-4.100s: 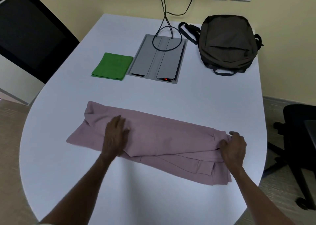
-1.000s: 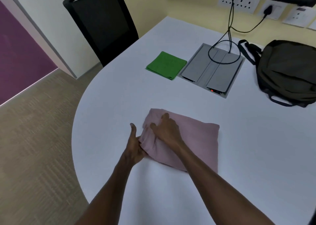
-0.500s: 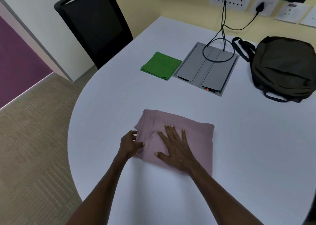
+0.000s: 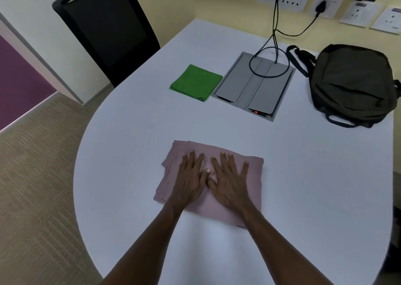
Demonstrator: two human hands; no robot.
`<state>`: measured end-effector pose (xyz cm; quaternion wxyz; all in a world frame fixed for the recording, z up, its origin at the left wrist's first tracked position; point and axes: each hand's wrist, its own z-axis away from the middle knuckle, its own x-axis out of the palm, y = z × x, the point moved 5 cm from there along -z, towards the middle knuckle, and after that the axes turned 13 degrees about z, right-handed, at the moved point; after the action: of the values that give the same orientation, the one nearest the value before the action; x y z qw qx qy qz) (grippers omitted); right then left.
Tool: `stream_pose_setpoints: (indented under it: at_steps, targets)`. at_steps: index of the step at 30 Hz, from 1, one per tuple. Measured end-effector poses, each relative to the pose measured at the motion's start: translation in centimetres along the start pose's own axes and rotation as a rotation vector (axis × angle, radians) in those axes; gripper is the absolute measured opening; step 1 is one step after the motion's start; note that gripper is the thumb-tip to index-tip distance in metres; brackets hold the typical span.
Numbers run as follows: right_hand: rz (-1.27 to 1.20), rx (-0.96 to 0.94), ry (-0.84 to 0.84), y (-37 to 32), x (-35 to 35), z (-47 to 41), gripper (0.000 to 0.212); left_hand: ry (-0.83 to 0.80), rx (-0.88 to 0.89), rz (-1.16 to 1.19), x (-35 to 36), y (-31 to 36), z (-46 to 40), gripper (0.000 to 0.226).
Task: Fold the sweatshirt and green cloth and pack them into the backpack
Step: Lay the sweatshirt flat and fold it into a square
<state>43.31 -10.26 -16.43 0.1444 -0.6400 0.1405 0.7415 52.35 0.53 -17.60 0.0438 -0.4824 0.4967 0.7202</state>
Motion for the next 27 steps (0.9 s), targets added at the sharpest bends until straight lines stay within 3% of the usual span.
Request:
stream_pose_setpoints:
  at_steps: [3,6,10,12,16,21,25,27]
  targets:
    - [0.025,0.140,-0.134,3.8,1.7,0.2,0.084,-0.126,-0.250,-0.104,0.3,-2.6,0.3,0.086]
    - [-0.099,0.227,-0.260,6.2,2.8,-0.1,0.090,-0.152,-0.307,-0.084,0.3,-3.5,0.4,0.089]
    - [-0.207,0.204,-0.332,6.6,3.4,-0.4,0.087,-0.168,-0.331,-0.099,0.7,-3.7,0.2,0.087]
    - [-0.366,0.270,-0.294,7.2,2.8,-0.2,0.086,-0.187,-0.340,-0.100,0.6,-3.6,0.2,0.085]
    - [-0.833,0.651,-0.080,10.3,2.8,1.7,0.095,-0.222,-0.353,-0.109,0.1,-3.1,0.1,0.079]
    - [-1.293,0.905,-0.199,12.6,3.7,3.7,0.103,-0.277,-0.347,-0.200,-0.3,-1.0,-0.5,0.074]
    - [-1.566,0.774,-0.348,12.3,1.1,2.9,0.059,-0.098,-0.330,-0.202,-0.9,1.6,-0.6,0.050]
    - [-1.603,0.685,-0.371,11.6,-0.9,2.3,0.049,0.033,-0.343,-0.064,-1.9,3.0,-0.2,0.034]
